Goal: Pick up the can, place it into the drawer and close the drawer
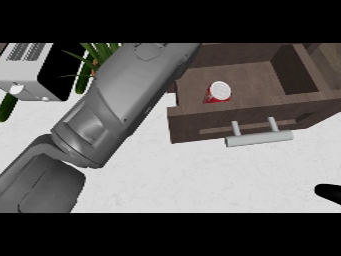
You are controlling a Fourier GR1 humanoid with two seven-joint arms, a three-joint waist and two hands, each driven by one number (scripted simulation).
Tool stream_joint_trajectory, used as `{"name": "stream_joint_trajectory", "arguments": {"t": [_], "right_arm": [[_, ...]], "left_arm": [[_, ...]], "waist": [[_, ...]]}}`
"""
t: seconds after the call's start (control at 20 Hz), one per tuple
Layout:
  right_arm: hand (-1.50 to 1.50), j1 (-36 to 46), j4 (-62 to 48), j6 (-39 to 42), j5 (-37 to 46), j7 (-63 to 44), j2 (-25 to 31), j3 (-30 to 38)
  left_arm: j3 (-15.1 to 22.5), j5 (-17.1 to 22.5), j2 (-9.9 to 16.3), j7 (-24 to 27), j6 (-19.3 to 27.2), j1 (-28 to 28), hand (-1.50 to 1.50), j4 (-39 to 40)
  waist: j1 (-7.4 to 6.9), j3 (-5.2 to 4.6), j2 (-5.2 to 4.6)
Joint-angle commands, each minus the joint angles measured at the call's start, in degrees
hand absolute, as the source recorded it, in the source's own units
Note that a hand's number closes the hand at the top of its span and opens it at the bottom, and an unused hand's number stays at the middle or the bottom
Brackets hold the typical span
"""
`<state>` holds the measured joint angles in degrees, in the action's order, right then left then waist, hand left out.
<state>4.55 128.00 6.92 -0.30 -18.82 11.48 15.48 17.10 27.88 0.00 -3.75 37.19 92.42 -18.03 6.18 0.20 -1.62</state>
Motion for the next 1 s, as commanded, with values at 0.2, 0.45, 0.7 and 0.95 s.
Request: {"name": "stream_joint_trajectory", "arguments": {"t": [0.2,0.45,0.7,0.95], "right_arm": [[-1.5,5.33,-4.91,2.02,12.21,5.12,5.61,-5.1],[-1.5,8.01,-8.34,0.64,23.28,6.83,6.75,-11.33],[-1.5,11.55,-18.37,-1.91,32.82,12.0,7.48,-15.99],[-1.5,15.58,-31.2,-6.99,41.48,15.01,5.77,-19.83]], "left_arm": [[-1.29,4.45,0.0,2.33,-0.87,0.18,-1.5,0.08],[-2.69,6.51,0.0,4.82,0.32,1.08,-1.5,0.47],[-0.58,6.2,0.0,3.37,1.35,2.97,-1.5,0.93],[-1.12,4.69,1.08,3.11,-1.94,3.16,-1.5,2.13]], "waist": [[-1.21,-0.06,-0.33],[-1.7,-0.08,-0.51],[-3.22,-0.04,0.09],[-6.02,-0.12,0.58]]}}
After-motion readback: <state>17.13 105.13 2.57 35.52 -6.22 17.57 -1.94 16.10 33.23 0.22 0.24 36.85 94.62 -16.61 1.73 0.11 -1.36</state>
